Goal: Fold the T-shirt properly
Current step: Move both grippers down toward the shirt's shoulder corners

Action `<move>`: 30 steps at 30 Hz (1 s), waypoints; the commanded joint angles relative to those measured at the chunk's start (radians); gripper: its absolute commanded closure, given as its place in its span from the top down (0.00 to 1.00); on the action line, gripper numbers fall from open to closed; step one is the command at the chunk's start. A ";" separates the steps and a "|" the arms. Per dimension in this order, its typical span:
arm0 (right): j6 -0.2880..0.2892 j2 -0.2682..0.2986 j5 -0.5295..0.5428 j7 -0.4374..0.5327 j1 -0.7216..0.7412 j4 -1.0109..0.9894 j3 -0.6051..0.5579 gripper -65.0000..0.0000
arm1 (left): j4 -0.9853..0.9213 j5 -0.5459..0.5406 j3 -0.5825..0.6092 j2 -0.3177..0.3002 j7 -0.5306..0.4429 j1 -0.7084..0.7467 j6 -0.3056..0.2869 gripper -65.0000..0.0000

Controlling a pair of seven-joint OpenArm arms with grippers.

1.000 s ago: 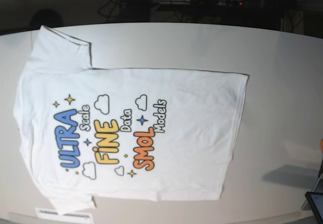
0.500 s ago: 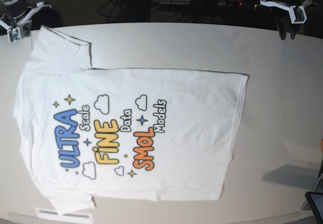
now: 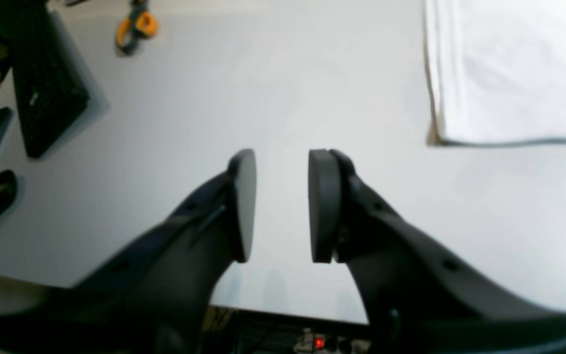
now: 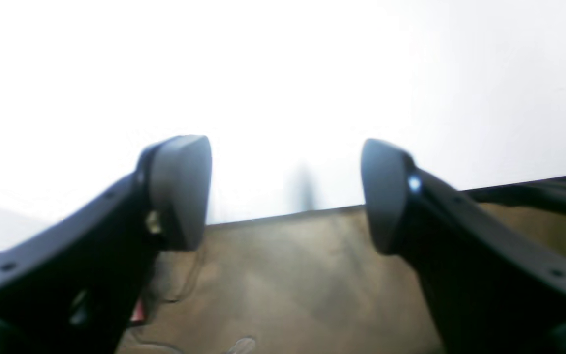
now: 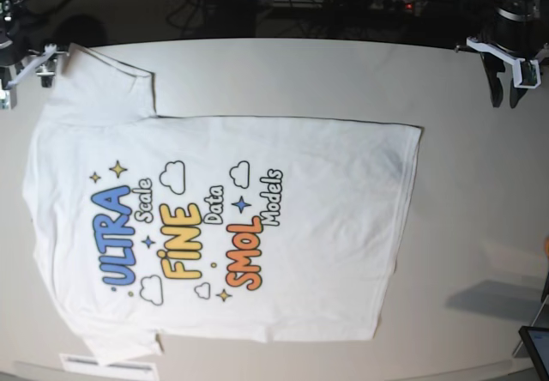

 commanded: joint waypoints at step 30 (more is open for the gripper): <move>-0.001 0.039 0.352 -0.190 0.074 -0.363 0.020 0.69 | 0.010 -0.010 -0.001 -0.001 -0.007 0.012 0.006 0.28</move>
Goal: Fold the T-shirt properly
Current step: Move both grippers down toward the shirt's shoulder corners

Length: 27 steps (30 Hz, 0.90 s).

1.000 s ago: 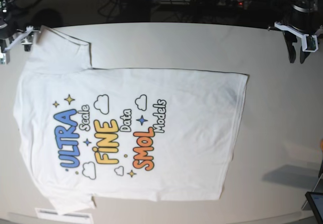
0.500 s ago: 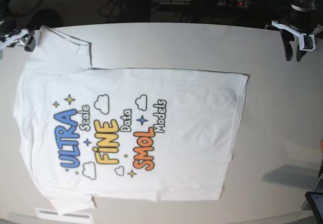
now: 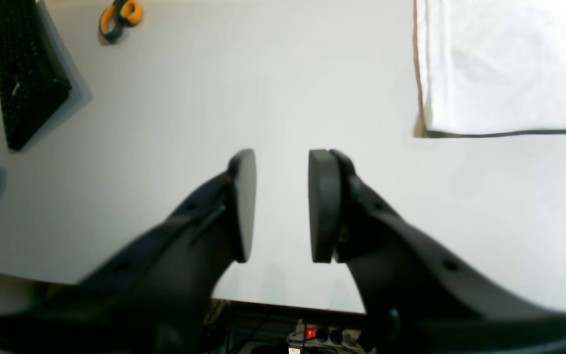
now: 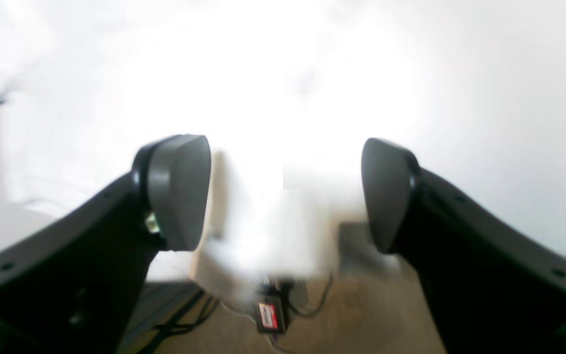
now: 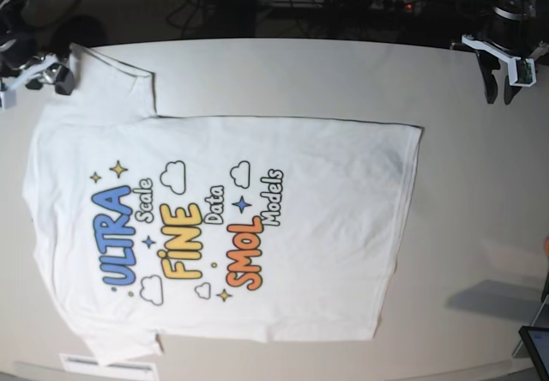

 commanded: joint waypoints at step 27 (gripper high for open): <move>-0.005 -0.034 -0.048 -0.077 -0.026 -0.015 -0.070 0.00 | -0.114 -0.013 0.136 -0.020 -0.019 -0.051 0.006 0.49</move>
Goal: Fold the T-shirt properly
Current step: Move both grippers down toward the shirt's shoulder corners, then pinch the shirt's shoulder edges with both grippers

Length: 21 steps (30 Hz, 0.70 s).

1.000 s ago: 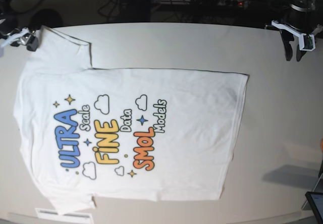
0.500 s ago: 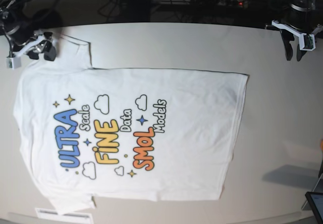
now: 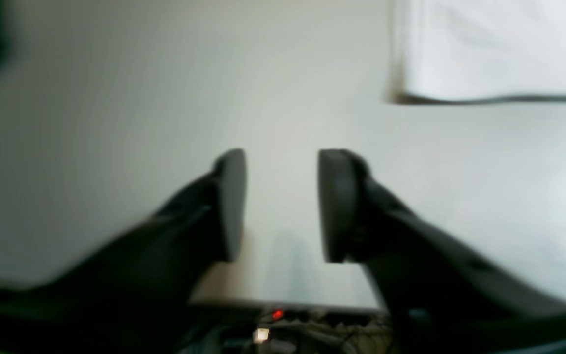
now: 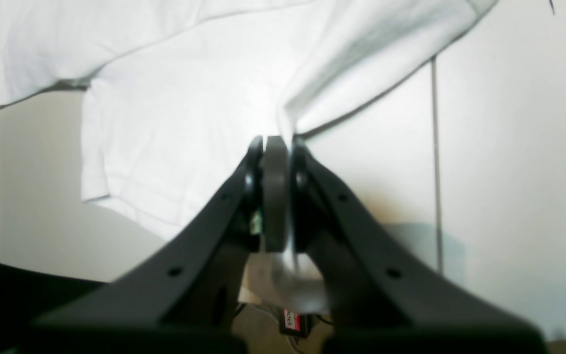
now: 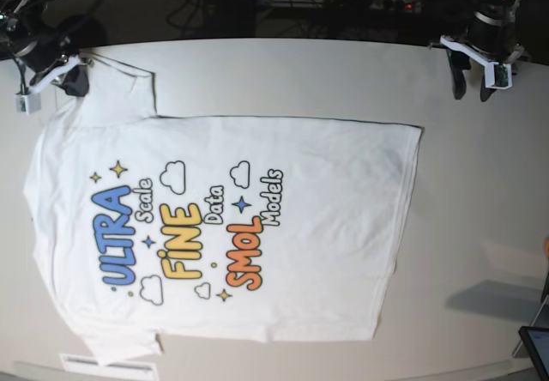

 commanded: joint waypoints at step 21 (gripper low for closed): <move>-0.009 0.001 -0.066 -0.073 -0.016 -0.007 -0.006 0.00 | -0.214 -0.335 0.040 0.036 0.453 -0.324 0.006 0.55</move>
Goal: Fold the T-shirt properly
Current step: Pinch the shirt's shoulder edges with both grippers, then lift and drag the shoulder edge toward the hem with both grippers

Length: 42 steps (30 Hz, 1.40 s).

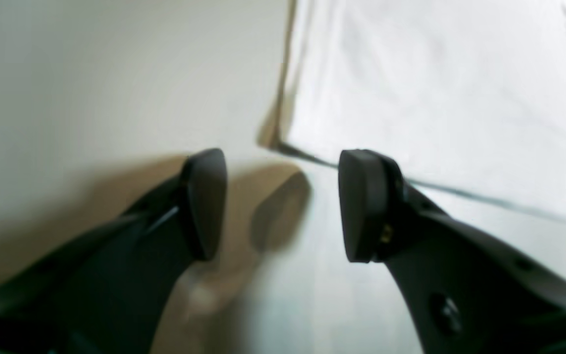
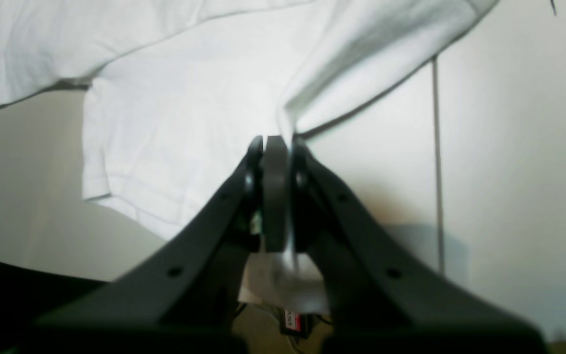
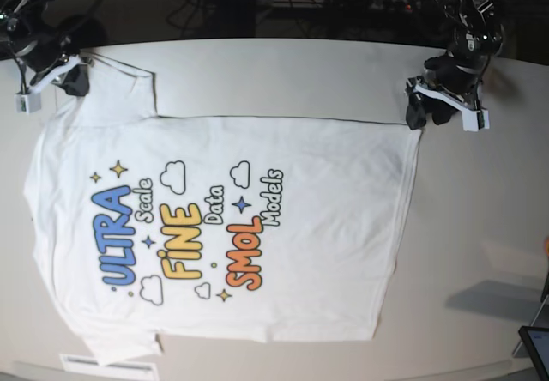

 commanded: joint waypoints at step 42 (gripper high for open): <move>-0.009 0.096 -0.069 -0.142 -0.070 0.264 -0.068 0.00 | 0.190 0.018 -0.012 0.017 0.032 0.041 0.012 0.00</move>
